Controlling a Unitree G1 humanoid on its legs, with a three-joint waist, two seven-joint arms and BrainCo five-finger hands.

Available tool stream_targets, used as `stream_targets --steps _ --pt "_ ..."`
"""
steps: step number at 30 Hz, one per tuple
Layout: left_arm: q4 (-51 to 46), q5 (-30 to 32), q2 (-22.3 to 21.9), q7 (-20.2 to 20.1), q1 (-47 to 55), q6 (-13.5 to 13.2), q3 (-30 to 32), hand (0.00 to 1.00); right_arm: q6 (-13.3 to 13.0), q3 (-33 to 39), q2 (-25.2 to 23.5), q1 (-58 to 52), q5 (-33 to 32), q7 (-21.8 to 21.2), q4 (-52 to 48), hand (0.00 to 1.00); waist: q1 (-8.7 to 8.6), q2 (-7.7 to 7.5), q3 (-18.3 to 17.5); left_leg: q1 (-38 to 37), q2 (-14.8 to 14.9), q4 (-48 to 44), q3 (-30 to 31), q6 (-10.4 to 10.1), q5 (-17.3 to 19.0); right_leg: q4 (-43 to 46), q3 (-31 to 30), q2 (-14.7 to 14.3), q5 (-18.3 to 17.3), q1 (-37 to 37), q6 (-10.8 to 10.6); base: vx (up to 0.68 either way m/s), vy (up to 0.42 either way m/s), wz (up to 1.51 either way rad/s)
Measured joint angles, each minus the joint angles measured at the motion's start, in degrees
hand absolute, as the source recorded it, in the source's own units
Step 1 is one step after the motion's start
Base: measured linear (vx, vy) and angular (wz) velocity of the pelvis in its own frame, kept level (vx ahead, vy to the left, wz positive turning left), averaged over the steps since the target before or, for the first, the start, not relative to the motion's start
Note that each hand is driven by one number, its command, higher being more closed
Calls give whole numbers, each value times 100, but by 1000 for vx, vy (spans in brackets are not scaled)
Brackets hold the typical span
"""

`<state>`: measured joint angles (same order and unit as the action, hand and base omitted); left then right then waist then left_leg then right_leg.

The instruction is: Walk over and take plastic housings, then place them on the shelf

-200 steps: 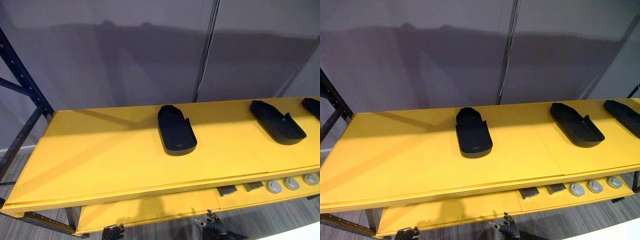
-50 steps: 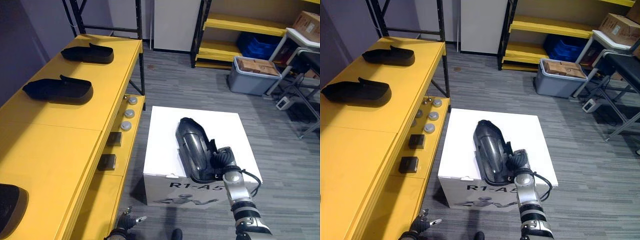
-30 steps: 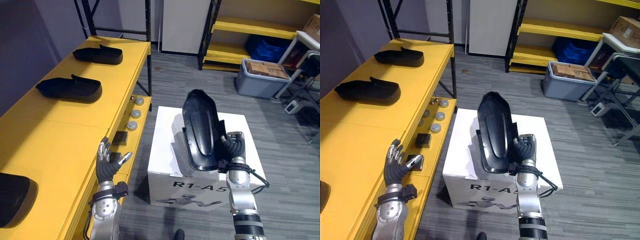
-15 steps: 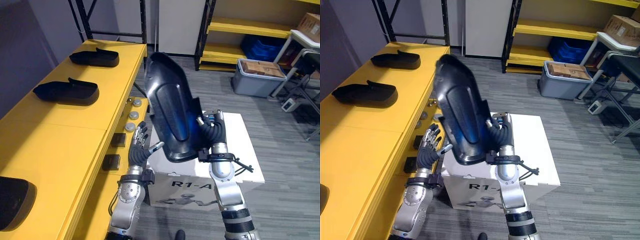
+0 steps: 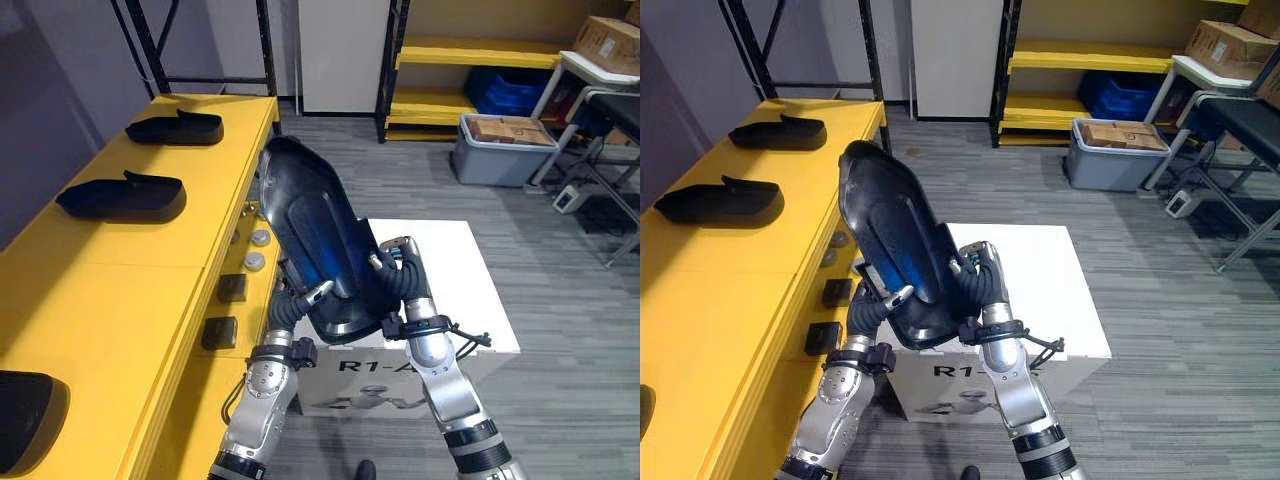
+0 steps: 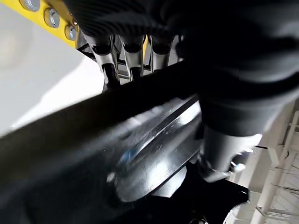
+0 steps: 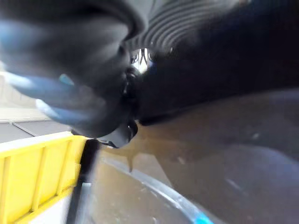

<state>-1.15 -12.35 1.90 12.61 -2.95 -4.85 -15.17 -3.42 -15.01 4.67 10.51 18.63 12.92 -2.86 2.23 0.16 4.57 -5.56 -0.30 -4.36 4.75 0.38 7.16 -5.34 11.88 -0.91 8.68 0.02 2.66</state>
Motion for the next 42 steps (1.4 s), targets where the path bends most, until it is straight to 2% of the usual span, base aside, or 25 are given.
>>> stream_targets --steps 10,16,18,20,24,27,31,34,37,42 --pt "16 176 85 76 -73 119 313 100 -284 -55 55 -331 -158 -442 -2 0 -4 -2 -54 45 -3 -100 7 -1 2 -2 17 1 28 5 18 -3 1 0" --pt "-23 607 -11 -232 -73 116 373 100 -290 487 270 -381 -854 -905 -605 0 -2 -9 -57 38 -1 -100 -25 0 2 -1 -18 -4 34 5 9 6 12 -2" --pt "-32 832 -15 -397 -57 115 468 100 -365 1003 343 -379 -1421 -989 -1102 0 -3 -11 -57 33 4 -95 -42 1 3 0 -34 -9 35 4 7 10 11 -2" --pt "-68 931 12 -437 91 111 658 100 -565 1824 548 -372 -2227 -1129 -1497 0 -17 -15 -59 27 11 -88 -86 5 9 0 -62 -17 37 -4 5 22 28 -7" --pt "-90 929 22 -429 419 112 1044 100 -804 2824 675 -395 -3668 -1250 -1546 0 -133 -20 -60 24 30 -90 -171 20 39 0 -153 -49 38 -27 1 13 24 -11" --pt "-255 929 -4 -442 601 112 1148 100 -928 3434 651 -688 -4268 -1267 -1525 0 -144 -20 -60 26 45 -97 -195 25 65 0 -175 -66 33 -37 -6 12 22 -6" --pt "-491 929 -58 -454 736 104 1273 100 -1012 4053 557 -1090 -4335 -1065 -829 0 -180 -19 -60 36 45 -87 -214 26 66 0 -189 -67 32 -62 -7 1 14 -2" --pt "-778 928 -96 -433 967 93 1513 100 -973 4439 362 -1509 -3997 -812 248 0 -250 -18 -61 48 52 -61 -228 25 67 0 -199 -74 12 -91 -33 3 14 -2" --pt "-998 923 -111 -410 1193 30 1682 100 -754 4691 82 -2008 -3721 -627 1281 0 -279 -9 -71 132 62 -47 -244 20 79 0 -210 -85 -23 -178 -81 1 12 -2" --pt "-1298 913 -206 -457 1487 -15 1589 100 -462 4516 -297 -2459 -3464 -713 2452 0 -291 4 -87 167 75 -56 -263 17 79 34 -219 -92 -1 -217 -50 0 0 0"
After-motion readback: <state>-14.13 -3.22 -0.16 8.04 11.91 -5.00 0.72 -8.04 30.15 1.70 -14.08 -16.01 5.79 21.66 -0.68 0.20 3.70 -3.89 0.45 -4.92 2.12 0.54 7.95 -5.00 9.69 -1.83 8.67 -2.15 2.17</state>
